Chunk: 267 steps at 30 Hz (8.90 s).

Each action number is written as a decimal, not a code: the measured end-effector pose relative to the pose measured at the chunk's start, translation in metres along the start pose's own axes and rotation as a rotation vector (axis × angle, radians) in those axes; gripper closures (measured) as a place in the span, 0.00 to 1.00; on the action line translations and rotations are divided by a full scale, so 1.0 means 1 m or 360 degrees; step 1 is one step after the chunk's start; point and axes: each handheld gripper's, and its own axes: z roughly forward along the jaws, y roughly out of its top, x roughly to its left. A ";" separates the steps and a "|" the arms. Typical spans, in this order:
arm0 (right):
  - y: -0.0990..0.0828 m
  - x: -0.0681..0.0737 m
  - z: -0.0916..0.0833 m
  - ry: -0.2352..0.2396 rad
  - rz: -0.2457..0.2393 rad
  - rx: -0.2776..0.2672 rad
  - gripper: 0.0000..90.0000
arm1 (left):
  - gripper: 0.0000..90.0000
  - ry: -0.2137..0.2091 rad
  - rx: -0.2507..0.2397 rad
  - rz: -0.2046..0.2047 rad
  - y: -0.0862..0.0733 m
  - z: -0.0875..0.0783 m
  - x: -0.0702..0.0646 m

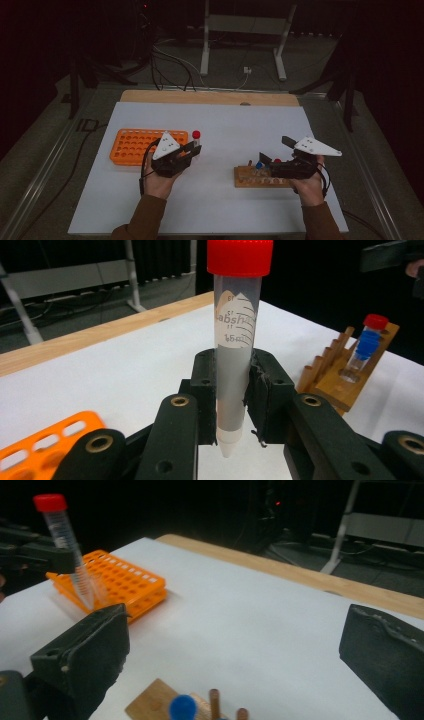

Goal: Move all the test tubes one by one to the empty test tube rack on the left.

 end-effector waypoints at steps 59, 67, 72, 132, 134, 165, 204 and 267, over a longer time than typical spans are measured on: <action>-0.012 -0.022 -0.021 -0.0077 0.0085 -0.0051 0.00 | 0.84 0.0395 0.0269 -0.0074 -0.071 -0.013 0.065; -0.013 -0.023 -0.023 -0.0072 0.0083 -0.0049 0.00 | 0.84 0.0398 0.0337 -0.0059 -0.075 -0.010 0.065; -0.014 -0.023 -0.023 -0.0072 0.0083 -0.0046 0.00 | 0.84 0.0385 0.0343 -0.0062 -0.077 -0.010 0.065; -0.064 -0.027 -0.006 0.0149 -0.0036 0.0259 0.83 | 0.01 0.0426 0.0043 -0.0233 -0.059 -0.042 0.048; -0.063 -0.026 -0.008 0.0149 -0.0038 0.0250 0.83 | 0.01 0.0427 0.0041 -0.0234 -0.059 -0.042 0.048; -0.005 -0.025 -0.033 0.0118 -0.0114 0.0021 0.83 | 0.01 0.0387 0.0018 -0.0217 -0.054 -0.041 0.041; 0.022 0.025 0.039 0.0279 -0.0126 0.0114 0.83 | 0.01 0.0103 0.0045 0.0006 -0.010 0.010 -0.011; 0.020 0.065 0.066 0.0380 -0.0141 0.0142 0.20 | 0.84 -0.0132 0.0108 0.0080 -0.004 0.042 -0.040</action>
